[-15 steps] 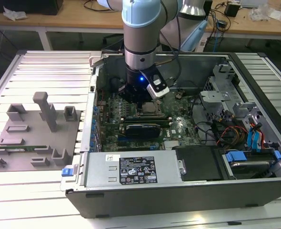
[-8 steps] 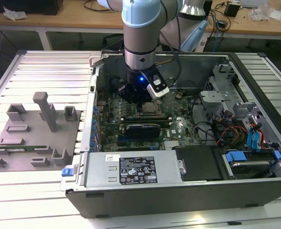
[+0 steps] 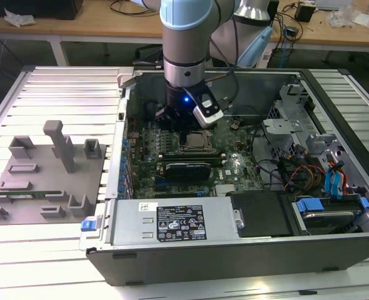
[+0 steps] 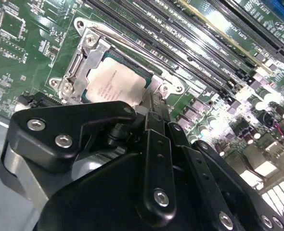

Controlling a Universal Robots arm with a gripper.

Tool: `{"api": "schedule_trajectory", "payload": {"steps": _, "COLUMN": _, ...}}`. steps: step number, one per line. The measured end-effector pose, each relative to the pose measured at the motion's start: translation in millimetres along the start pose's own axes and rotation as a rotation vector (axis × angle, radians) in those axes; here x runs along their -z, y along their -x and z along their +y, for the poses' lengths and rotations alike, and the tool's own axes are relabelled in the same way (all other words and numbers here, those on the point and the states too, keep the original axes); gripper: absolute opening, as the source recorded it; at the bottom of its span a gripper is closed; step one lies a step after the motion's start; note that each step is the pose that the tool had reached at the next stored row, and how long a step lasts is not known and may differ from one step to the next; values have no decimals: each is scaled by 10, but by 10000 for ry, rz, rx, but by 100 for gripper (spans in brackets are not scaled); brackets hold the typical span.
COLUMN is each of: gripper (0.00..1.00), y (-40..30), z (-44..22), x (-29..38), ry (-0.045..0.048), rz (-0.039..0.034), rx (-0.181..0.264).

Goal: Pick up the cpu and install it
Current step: 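Close the cpu cover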

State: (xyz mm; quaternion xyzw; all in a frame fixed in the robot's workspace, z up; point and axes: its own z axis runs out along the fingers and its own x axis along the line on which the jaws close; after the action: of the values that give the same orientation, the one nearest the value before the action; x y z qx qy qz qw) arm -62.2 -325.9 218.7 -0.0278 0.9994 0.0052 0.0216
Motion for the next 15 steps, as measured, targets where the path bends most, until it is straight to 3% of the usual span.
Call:
{"api": "schedule_trajectory", "payload": {"steps": 2, "gripper": 11, "y": 4, "z": 1, "x": 91, "ry": -2, "rz": -7, "rx": 1}}
{"api": "schedule_trajectory", "payload": {"steps": 5, "gripper": 11, "y": 6, "z": 1, "x": 92, "ry": -1, "rz": -9, "rx": 0}}
{"api": "schedule_trajectory", "payload": {"steps": 8, "gripper": 11, "y": 67, "z": -3, "x": 90, "ry": -2, "rz": -8, "rx": -1}}
{"api": "schedule_trajectory", "payload": {"steps": 11, "gripper": 11, "y": 226, "z": -12, "x": 83, "ry": -2, "rz": -8, "rx": -1}}
{"api": "schedule_trajectory", "payload": {"steps": 15, "gripper": 11, "y": 388, "z": -21, "x": 76, "ry": -1, "rz": -8, "rx": 1}}
